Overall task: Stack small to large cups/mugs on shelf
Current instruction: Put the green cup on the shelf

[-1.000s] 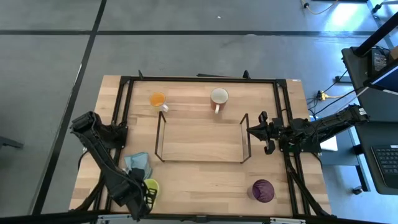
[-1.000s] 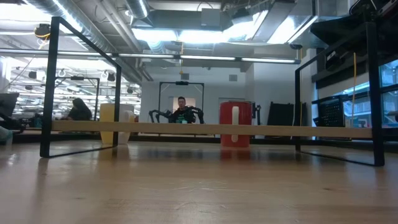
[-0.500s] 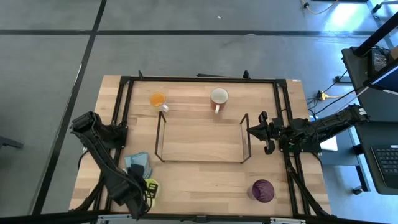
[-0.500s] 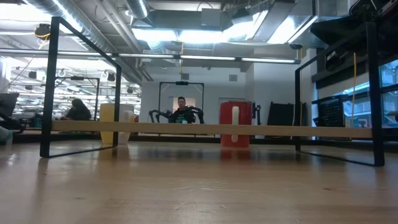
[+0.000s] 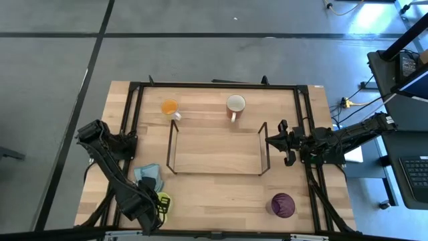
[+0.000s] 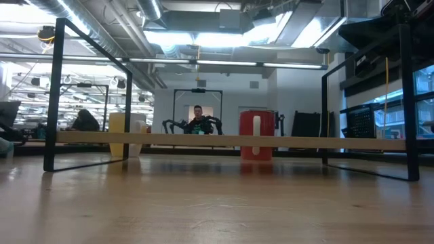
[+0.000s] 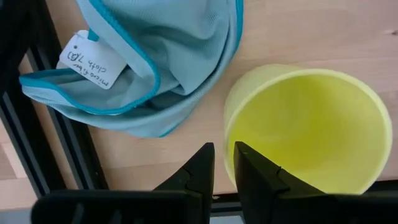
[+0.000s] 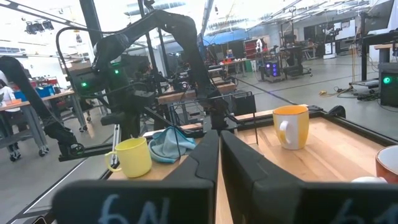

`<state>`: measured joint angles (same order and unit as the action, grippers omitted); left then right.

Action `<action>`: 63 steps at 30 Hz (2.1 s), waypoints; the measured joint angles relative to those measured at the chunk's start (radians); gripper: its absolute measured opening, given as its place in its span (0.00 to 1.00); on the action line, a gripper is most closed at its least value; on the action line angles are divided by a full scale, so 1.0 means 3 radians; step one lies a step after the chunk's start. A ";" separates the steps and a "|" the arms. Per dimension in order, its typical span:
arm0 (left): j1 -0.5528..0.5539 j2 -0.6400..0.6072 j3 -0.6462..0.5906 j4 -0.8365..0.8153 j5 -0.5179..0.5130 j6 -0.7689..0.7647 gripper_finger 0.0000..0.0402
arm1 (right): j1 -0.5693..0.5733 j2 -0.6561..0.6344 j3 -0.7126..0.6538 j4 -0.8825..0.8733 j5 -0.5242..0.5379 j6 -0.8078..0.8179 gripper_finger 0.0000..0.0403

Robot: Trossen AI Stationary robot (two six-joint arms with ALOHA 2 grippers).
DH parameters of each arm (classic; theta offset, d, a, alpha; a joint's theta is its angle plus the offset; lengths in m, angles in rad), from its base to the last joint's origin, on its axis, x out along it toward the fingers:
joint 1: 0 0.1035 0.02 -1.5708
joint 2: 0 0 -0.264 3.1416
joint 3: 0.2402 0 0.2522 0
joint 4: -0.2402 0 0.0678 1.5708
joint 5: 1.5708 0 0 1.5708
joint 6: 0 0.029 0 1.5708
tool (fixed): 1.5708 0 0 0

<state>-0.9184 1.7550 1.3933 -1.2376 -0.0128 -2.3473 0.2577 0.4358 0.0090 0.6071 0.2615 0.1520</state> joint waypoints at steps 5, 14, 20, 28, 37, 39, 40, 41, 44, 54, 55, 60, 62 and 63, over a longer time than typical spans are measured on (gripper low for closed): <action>0.0008 0.0025 -0.0051 0.0046 -0.0012 0.0001 0.14 | 0.0000 0.0001 0.0000 0.0000 -0.0001 0.0000 0.05; 0.0029 0.0023 -0.0298 0.0316 -0.0033 0.0005 0.14 | -0.0001 0.0000 0.0000 0.0000 -0.0001 0.0000 0.05; 0.0063 0.0023 -0.0322 0.0366 -0.0131 0.0283 0.14 | -0.0001 0.0001 0.0000 0.0000 0.0000 -0.0002 0.05; 0.0154 0.0023 -0.0322 0.0358 -0.0096 0.0312 0.11 | -0.0001 0.0000 0.0000 0.0000 0.0000 0.0000 0.05; 0.0174 0.0017 -0.0322 0.0435 -0.0080 0.0355 0.02 | -0.0001 0.0001 0.0000 0.0000 0.0000 -0.0002 0.05; 0.0190 0.0016 -0.0322 0.0439 -0.0077 0.0356 0.02 | -0.0001 0.0000 0.0000 0.0000 0.0000 -0.0001 0.05; 0.0199 0.0016 -0.0322 0.0438 -0.0073 0.0356 0.02 | -0.0001 0.0000 0.0000 0.0000 0.0000 -0.0003 0.05; 0.0204 0.0015 -0.0322 0.0440 -0.0073 0.0357 0.01 | -0.0001 0.0001 0.0000 0.0000 0.0000 -0.0004 0.05; 0.0210 -0.0001 -0.0322 0.0437 -0.0076 0.0362 0.01 | -0.0001 0.0001 0.0000 0.0000 0.0000 -0.0001 0.05; 0.0319 -0.0109 0.0160 -0.0152 -0.0094 0.0944 0.01 | 0.0000 0.0001 0.0000 0.0000 0.0000 -0.0001 0.05; 0.0346 -0.0144 0.0212 -0.0241 -0.0102 0.1032 0.00 | -0.0001 0.0001 0.0000 0.0000 0.0000 -0.0002 0.05; 0.0486 -0.0419 0.0436 -0.0627 -0.0275 0.1393 0.00 | -0.0001 0.0001 0.0000 0.0000 0.0000 -0.0002 0.05; 0.0543 -0.0559 0.0528 -0.0789 -0.0408 0.1469 0.00 | 0.0000 0.0001 0.0000 0.0000 0.0000 0.0000 0.05; 0.0578 -0.0628 0.0578 -0.0844 -0.0471 0.1495 0.00 | -0.0001 0.0000 0.0000 0.0000 0.0000 -0.0001 0.05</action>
<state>-0.7451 1.5665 1.5667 -1.4906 -0.1542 -1.8988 0.2573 0.4358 0.0090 0.6071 0.2615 0.1516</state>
